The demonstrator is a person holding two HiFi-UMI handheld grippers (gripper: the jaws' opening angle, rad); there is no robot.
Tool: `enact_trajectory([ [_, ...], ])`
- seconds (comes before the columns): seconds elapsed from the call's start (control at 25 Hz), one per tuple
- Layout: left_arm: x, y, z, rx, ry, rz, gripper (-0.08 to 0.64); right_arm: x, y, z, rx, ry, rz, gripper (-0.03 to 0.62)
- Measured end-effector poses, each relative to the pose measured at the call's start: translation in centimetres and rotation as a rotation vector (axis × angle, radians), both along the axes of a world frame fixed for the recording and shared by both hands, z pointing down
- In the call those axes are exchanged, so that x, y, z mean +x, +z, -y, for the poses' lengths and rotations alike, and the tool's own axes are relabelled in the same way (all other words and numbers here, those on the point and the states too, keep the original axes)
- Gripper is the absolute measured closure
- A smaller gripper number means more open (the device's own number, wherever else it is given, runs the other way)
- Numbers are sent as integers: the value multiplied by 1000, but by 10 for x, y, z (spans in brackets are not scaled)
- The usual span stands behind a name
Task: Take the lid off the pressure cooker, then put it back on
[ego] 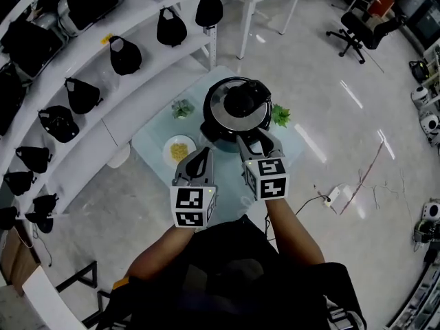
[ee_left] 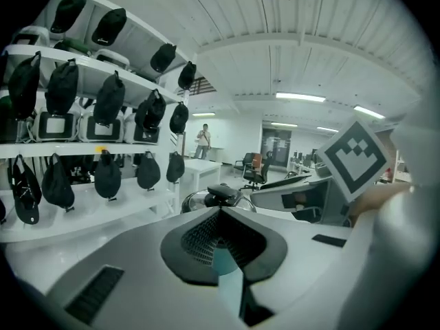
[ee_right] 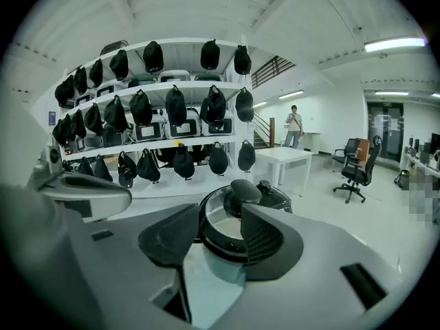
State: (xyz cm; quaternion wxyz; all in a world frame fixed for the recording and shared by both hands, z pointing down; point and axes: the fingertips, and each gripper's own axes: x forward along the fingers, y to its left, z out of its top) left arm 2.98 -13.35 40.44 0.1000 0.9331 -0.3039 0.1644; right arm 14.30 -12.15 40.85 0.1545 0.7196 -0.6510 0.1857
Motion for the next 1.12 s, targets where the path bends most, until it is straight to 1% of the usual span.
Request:
enact_trajectory([
  [0.08, -8, 1, -13, 1, 29, -2, 552, -13, -2, -20, 8, 26, 4, 412],
  [0.16, -16, 0, -27, 7, 64, -7, 554, -25, -2, -40, 11, 55, 7, 459],
  [0.36, -43, -3, -58, 31, 154, -7, 552, -67, -4, -81, 25, 97, 22, 525],
  [0.6, -80, -8, -91, 62, 223, 3, 552, -118, 5, -118, 28, 129, 49, 543],
  [0.76, -102, -7, -105, 63, 234, 10, 552, -142, 6, -132, 24, 128, 66, 543],
  [0.96, -106, -6, -114, 68, 244, 6, 552, -152, 4, -145, 31, 117, 67, 548],
  [1.12, -108, -7, -118, 85, 248, 7, 554, -157, 6, -148, 39, 108, 76, 571],
])
